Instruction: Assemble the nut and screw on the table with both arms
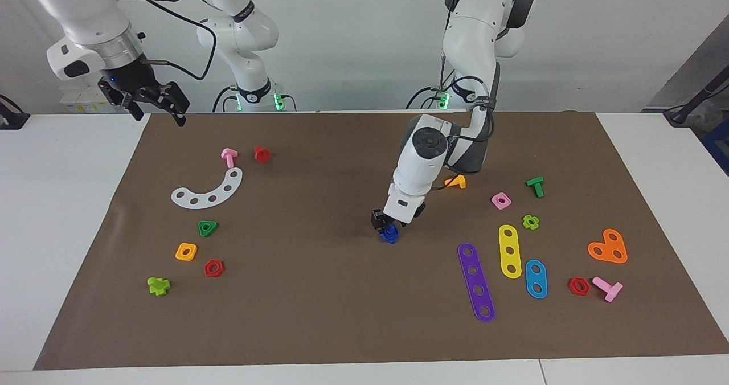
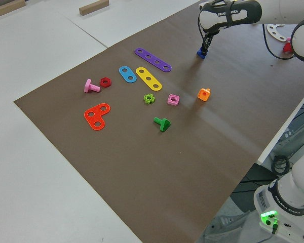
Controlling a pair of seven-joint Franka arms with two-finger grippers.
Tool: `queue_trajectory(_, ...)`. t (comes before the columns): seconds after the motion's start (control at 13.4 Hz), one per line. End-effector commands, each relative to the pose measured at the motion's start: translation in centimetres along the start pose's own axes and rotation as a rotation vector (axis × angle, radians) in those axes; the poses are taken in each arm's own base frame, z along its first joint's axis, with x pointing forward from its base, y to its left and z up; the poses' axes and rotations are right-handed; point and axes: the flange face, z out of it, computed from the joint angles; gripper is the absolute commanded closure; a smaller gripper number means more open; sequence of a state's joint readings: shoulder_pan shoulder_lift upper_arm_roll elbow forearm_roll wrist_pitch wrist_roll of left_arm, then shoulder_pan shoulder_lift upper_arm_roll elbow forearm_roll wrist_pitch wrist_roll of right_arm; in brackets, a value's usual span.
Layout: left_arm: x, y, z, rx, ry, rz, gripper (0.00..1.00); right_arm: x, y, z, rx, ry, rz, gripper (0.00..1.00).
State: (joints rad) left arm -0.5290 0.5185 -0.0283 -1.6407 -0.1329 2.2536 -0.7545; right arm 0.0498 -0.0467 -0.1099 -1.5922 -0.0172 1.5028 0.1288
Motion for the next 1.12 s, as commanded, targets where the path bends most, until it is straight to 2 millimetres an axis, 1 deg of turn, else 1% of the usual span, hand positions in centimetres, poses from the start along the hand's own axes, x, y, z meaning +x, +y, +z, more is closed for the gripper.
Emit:
queue_trajectory(0.0,1.5,-0.1,-2.6,0.059,-0.009,0.006,0.0,-0.8,0.1,-0.1,0.013,0.018,-0.026,0.0)
queue_trajectory(0.15,4.7,-2.7,-6.1,0.077,-0.01,-0.04,0.0,-0.8,0.1,-0.1,0.013,0.018,-0.026,0.0)
queue_trajectory(0.22,6.0,-4.3,-8.7,0.061,0.013,-0.032,0.0,-0.8,0.1,0.0,0.013,0.017,-0.024,0.0)
queue_trajectory(0.3,6.7,-6.2,-10.3,0.059,0.012,0.012,0.0,-0.8,0.1,0.0,0.013,0.017,-0.024,0.0)
queue_trajectory(0.37,7.7,-9.0,-12.1,0.071,-0.003,0.056,0.0,-0.8,0.0,0.0,0.013,0.017,-0.024,0.0)
queue_trajectory(0.52,9.8,-15.7,-14.6,0.097,-0.068,0.192,0.0,-0.8,0.0,-0.1,0.013,0.018,-0.024,0.0)
queue_trajectory(0.67,11.4,-22.5,-16.3,0.099,-0.114,0.301,0.0,-0.8,0.0,-0.1,0.013,0.02,-0.026,0.0)
queue_trajectory(0.75,11.7,-25.3,-17.3,0.095,-0.116,0.332,0.0,-0.7,0.0,-0.1,0.013,0.02,-0.026,0.0)
queue_trajectory(0.82,11.4,-27.8,-18.6,0.089,-0.108,0.344,0.0,-0.7,0.1,-0.1,0.013,0.02,-0.024,0.0)
queue_trajectory(0.9,11.0,-29.4,-20.3,0.096,-0.088,0.336,0.0,-0.7,-0.1,-0.1,0.013,0.02,-0.027,0.0)
queue_trajectory(0.97,10.4,-30.2,-22.0,0.128,-0.076,0.338,0.0,-0.8,-0.3,-0.1,0.013,0.02,-0.03,0.0)
queue_trajectory(1.05,9.6,-30.5,-23.5,0.162,-0.077,0.346,0.0,-0.9,-1.0,-0.1,0.013,0.02,-0.044,0.0)
